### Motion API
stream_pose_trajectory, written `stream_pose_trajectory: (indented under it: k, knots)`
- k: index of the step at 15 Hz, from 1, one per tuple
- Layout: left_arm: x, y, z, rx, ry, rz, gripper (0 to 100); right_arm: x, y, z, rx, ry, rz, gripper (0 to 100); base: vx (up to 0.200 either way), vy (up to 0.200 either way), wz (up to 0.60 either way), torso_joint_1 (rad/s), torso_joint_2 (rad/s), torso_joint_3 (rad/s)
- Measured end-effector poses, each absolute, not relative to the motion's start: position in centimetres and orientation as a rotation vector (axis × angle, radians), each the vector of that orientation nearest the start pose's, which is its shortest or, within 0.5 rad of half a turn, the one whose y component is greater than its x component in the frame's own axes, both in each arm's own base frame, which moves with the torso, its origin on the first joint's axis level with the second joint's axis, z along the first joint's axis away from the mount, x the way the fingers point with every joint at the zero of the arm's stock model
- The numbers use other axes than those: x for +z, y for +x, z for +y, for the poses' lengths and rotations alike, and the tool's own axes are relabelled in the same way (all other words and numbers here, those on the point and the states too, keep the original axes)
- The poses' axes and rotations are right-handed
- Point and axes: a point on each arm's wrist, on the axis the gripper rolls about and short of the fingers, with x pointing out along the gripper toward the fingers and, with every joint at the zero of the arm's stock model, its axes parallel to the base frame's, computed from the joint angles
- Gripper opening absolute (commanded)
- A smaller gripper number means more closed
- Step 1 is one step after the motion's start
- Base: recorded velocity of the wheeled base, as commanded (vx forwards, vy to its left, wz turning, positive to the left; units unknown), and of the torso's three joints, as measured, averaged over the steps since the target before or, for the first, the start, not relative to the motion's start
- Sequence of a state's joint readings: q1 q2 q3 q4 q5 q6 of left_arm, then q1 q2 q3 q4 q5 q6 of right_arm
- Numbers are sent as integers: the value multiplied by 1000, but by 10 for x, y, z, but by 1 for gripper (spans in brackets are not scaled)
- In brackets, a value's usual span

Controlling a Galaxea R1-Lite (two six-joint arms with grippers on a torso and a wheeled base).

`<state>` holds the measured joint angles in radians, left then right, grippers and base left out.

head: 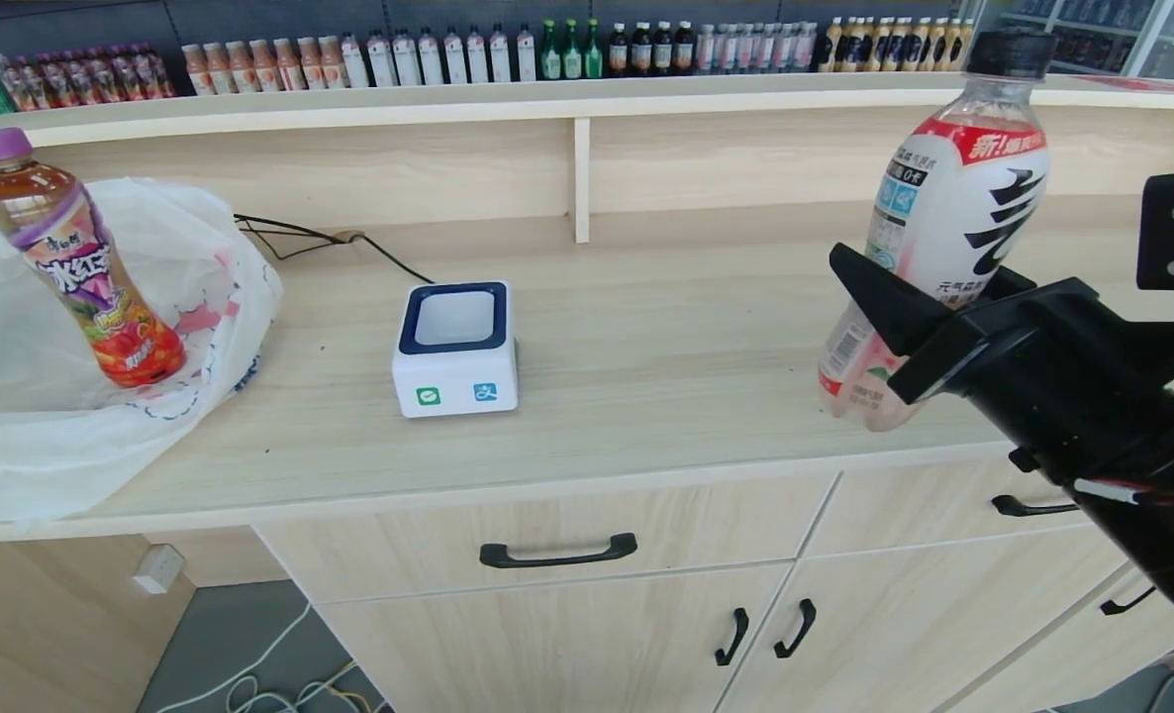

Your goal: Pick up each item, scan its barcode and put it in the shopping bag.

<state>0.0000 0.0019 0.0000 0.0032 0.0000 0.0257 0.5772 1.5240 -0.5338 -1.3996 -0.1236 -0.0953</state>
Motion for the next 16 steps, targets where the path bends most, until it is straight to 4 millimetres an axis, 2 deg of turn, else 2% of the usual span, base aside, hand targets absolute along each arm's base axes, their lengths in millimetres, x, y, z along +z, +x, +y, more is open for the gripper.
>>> stream_pose_trajectory:
  k: [7,10,16]
  knots:
    - [75,-23,0,0,25,5,100,230,208,122,400,35,-396,0,0,0,0,0,0,0]
    - [75,-23,0,0,24,5,100,225,207,120,392,21,-378,0,0,200,0,2,4,1]
    - [75,-23,0,0,4,4,100,233,209,111,351,15,-425,0,0,200,0,7,4,2]
